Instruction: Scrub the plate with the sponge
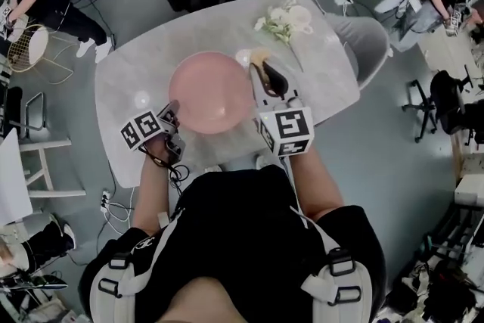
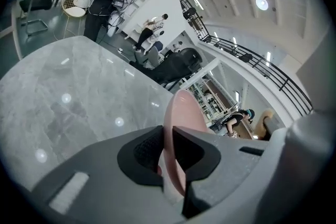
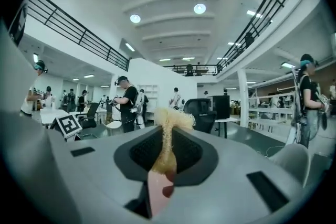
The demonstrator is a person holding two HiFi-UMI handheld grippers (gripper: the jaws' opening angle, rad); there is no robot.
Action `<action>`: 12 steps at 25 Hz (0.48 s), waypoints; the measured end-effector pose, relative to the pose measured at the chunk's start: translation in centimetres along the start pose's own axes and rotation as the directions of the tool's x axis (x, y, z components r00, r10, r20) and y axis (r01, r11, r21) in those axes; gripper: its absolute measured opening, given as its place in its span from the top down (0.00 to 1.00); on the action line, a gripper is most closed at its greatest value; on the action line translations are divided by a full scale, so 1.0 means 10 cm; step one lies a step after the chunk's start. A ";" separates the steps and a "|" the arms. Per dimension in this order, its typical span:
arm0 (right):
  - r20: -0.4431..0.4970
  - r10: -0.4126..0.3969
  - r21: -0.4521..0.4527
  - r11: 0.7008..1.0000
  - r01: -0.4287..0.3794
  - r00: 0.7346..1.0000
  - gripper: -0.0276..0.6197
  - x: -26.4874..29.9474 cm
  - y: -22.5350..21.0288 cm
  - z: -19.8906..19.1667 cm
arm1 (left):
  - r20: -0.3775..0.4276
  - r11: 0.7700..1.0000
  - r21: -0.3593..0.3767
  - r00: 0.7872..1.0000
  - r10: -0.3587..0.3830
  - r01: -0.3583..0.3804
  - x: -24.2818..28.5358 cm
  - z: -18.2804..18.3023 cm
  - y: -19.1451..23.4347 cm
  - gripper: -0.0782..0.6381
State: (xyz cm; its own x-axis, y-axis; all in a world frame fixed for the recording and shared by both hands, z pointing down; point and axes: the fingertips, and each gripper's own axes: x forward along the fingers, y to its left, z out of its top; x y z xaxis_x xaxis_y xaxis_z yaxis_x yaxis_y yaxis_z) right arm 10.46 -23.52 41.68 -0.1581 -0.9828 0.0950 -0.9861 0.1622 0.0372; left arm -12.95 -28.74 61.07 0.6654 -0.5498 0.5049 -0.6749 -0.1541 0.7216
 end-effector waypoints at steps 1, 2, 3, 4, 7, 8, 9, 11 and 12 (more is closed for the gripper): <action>-0.001 -0.024 0.005 1.000 0.025 1.000 0.87 -0.06 -0.08 -0.03 | -0.005 1.000 -0.007 1.000 0.009 -0.009 0.09 -0.02 0.00 0.83; -0.010 -0.043 0.011 0.999 0.043 0.999 0.87 -0.11 -0.14 -0.07 | -0.011 1.000 -0.010 1.000 0.016 -0.016 0.18 -0.04 0.01 0.83; -0.025 -0.057 0.019 0.998 0.057 0.998 0.87 -0.16 -0.19 -0.12 | -0.019 1.000 -0.010 1.000 0.021 -0.021 0.27 -0.07 0.01 0.83; -0.042 -0.066 0.027 0.997 0.068 0.997 0.87 -0.20 -0.22 -0.18 | -0.030 1.000 -0.008 0.999 0.024 -0.024 0.38 -0.10 0.02 0.83; -0.087 -0.095 0.028 0.995 0.098 0.992 0.87 -0.33 -0.27 -0.37 | -0.083 0.999 -0.029 0.996 0.015 -0.018 0.77 -0.26 0.07 0.83; -0.100 -0.106 0.026 0.994 0.109 0.989 0.87 -0.36 -0.28 -0.42 | -0.104 0.999 -0.052 0.995 0.008 -0.014 0.91 -0.33 0.10 0.83; -0.111 -0.115 0.026 0.993 0.118 0.987 0.87 -0.40 -0.30 -0.47 | -0.124 0.997 -0.081 0.992 0.001 -0.012 1.04 -0.39 0.13 0.83; -0.129 -0.133 0.028 0.990 0.137 0.983 0.87 -0.47 -0.33 -0.53 | -0.151 0.989 -0.149 0.988 -0.003 -0.019 1.25 -0.51 0.21 0.83; -0.135 -0.143 0.027 0.989 0.148 0.981 0.87 -0.50 -0.35 -0.55 | -0.159 0.984 -0.178 0.987 0.002 -0.030 1.34 -0.56 0.26 0.83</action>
State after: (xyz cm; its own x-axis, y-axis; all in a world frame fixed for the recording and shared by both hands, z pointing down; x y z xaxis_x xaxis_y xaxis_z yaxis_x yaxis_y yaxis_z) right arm 15.03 -18.72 46.51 -0.0073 -0.9750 0.2221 -0.9996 0.0129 0.0240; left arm -3.99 -31.94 72.37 0.7066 -0.4122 0.5752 -0.6273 0.0111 0.7787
